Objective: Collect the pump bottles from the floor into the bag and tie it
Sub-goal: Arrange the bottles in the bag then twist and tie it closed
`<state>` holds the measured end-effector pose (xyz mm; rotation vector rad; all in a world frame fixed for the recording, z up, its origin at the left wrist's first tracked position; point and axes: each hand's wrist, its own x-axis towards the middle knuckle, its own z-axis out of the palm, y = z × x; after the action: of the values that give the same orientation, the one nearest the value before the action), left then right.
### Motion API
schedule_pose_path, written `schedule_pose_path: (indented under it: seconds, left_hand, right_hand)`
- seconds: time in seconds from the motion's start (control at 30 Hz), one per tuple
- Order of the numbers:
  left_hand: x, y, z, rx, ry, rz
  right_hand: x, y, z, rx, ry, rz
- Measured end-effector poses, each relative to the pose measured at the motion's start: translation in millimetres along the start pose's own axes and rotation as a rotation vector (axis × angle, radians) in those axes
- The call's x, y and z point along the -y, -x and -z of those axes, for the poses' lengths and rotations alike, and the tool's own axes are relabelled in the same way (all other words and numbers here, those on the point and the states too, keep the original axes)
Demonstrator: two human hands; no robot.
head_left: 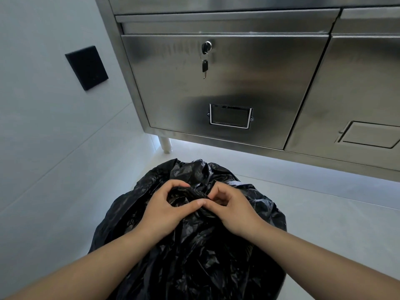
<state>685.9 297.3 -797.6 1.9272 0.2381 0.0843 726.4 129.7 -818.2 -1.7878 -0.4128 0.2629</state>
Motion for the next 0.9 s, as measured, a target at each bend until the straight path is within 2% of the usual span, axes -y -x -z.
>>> schedule_pose_path:
  seconds: [0.1,0.2,0.33,0.43,0.53,0.67,0.8,0.9]
  left_hand:
    - [5,-3,1,0.030,-0.039,-0.059]
    - [8,-5,0,0.066,-0.071,-0.131]
    - [10,-11,0,0.024,-0.066,-0.170]
    - [9,-16,5,0.000,-0.029,-0.130]
    - [10,-16,11,-0.029,0.021,-0.088]
    - [14,-11,25,-0.021,0.072,0.017]
    - [24,-1,52,0.088,0.080,0.084]
    - [31,14,74,0.226,-0.024,0.028]
  right_hand:
    - [1,4,5,-0.010,-0.011,-0.031]
    - [-1,9,8,-0.001,0.080,-0.037]
    - [-5,16,9,0.203,0.421,0.148]
    - [-9,19,6,0.317,0.534,0.165]
    - [-10,17,0,0.376,0.551,0.158]
    - [-11,9,-18,0.332,0.525,0.182]
    - [-10,-3,-35,0.342,0.311,0.175]
    - [-7,-11,-42,0.317,0.229,0.167]
